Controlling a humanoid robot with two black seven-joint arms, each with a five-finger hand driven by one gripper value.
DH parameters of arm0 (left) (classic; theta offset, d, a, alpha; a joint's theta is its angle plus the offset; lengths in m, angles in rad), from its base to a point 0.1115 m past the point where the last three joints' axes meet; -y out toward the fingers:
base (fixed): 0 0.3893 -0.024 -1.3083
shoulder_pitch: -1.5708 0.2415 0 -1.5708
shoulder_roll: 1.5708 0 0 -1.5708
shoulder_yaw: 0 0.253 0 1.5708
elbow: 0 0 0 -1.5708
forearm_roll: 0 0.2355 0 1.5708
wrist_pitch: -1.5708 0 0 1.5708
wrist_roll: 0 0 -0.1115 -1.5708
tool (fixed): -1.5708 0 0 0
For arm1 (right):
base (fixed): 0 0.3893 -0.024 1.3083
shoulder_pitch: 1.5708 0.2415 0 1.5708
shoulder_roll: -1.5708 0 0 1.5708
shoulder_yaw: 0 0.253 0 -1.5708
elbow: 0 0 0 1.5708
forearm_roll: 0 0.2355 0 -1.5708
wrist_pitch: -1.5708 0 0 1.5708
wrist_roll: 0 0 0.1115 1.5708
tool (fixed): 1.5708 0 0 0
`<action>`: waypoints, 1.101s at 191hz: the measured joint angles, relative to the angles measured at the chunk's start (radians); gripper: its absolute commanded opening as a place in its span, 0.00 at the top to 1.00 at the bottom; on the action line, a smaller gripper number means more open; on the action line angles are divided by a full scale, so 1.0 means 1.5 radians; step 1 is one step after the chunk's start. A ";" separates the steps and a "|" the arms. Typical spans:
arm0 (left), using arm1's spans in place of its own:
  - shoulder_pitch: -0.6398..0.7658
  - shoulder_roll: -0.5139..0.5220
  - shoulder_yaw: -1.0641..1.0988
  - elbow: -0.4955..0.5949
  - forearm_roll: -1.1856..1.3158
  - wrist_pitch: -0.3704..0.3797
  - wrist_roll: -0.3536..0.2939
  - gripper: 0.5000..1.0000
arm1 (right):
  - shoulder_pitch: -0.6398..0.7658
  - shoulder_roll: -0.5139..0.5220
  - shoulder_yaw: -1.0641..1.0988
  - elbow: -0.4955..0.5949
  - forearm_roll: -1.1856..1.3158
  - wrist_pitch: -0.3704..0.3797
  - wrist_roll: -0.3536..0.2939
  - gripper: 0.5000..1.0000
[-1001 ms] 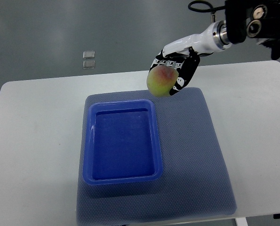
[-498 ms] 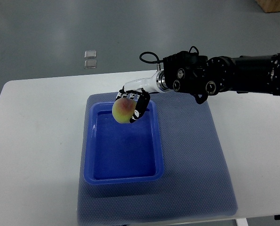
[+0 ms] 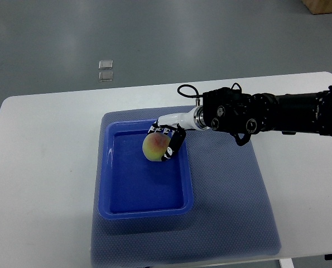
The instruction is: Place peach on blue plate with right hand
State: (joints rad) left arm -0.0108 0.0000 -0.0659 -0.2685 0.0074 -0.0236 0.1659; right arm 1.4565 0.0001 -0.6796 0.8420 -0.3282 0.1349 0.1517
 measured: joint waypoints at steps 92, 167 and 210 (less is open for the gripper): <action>0.000 0.000 0.000 0.000 0.000 0.000 0.000 0.00 | 0.000 0.000 0.034 0.000 0.002 0.007 0.001 0.12; 0.000 0.000 -0.001 0.000 0.000 0.000 0.000 0.00 | 0.041 0.000 0.102 0.007 0.007 0.010 -0.001 0.12; 0.000 0.000 0.000 0.000 0.000 0.000 0.000 0.00 | -0.003 -0.115 0.276 0.004 0.013 0.000 0.006 0.12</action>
State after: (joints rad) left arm -0.0105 0.0000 -0.0654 -0.2685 0.0078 -0.0239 0.1660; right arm 1.4521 -0.1724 -0.2657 0.8485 -0.3085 0.1356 0.1603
